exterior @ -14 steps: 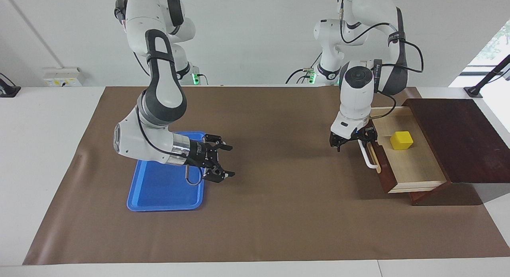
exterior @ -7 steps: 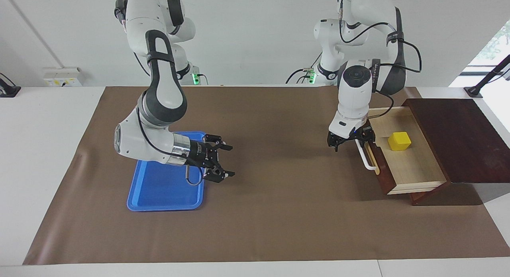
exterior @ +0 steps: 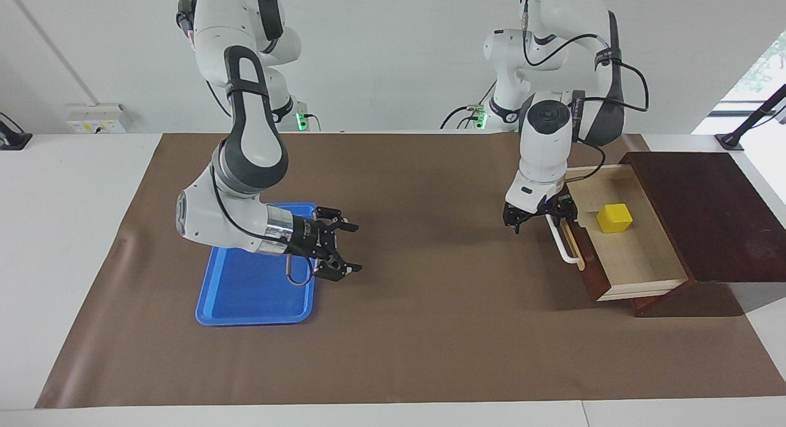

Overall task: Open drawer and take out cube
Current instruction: 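Pull the drawer fully open and release the handle with the left gripper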

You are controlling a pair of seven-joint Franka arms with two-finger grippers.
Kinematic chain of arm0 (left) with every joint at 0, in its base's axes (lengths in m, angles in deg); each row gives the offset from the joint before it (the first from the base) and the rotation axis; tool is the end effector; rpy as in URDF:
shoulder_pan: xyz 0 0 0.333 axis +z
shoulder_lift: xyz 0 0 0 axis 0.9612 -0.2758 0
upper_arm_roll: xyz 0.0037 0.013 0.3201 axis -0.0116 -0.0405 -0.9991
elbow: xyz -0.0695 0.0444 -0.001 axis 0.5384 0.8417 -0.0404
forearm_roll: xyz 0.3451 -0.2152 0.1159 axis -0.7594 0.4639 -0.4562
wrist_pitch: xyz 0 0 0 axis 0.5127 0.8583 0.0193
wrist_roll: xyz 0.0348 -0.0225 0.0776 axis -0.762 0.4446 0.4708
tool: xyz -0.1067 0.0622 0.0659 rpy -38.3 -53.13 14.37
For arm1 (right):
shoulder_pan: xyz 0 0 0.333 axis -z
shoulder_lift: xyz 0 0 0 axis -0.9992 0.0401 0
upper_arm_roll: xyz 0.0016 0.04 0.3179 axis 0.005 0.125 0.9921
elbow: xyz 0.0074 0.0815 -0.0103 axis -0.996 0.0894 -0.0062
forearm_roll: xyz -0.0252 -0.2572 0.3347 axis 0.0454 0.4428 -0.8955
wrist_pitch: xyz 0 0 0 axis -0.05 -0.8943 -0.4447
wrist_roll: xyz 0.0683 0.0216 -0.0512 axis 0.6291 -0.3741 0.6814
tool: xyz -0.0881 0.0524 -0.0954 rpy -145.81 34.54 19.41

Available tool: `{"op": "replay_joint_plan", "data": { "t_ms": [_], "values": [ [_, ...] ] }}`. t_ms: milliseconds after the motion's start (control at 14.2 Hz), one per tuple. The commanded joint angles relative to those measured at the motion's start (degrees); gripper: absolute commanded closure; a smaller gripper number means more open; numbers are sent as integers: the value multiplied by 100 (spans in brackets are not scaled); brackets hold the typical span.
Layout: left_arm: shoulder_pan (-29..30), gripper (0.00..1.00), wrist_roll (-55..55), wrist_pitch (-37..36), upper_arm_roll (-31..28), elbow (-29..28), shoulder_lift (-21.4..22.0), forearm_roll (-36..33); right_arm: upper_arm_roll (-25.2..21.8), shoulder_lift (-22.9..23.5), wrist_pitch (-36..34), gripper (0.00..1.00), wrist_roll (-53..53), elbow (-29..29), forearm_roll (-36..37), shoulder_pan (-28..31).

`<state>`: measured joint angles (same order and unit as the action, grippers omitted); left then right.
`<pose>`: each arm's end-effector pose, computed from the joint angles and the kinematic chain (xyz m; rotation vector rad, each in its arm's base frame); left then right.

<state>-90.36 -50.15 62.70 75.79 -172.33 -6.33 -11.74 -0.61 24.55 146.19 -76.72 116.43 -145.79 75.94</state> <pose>0.6005 -0.1797 0.3816 -2.9224 0.0519 -0.1352 0.7108 0.2077 0.3566 -1.7462 1.6537 0.9329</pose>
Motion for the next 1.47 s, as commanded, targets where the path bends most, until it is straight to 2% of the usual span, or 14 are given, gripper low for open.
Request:
{"op": "replay_joint_plan", "data": {
  "t_ms": [0,140,281,421,702,982,1404],
  "values": [
    [-95,0,-64,-377,-53,466,-198,73,21,-185,119,0,91,260,-91,8],
    [-95,0,-55,-456,-53,562,-189,91,21,-185,119,0,91,260,-91,8],
    [-86,0,-81,-588,-88,711,-189,458,21,-185,119,0,82,260,-91,8],
    [80,0,-81,-947,-97,1132,-180,731,21,-194,101,0,91,260,-91,16],
    [369,0,-81,-1370,-132,1493,-83,1057,21,-194,119,0,91,286,-91,-1],
    [1028,0,-20,-1520,-132,1520,75,1128,21,-246,128,0,249,427,-91,-10],
    [1600,0,542,-1397,-132,1362,145,1128,12,-246,145,0,223,427,-91,-10]
  ]
}}
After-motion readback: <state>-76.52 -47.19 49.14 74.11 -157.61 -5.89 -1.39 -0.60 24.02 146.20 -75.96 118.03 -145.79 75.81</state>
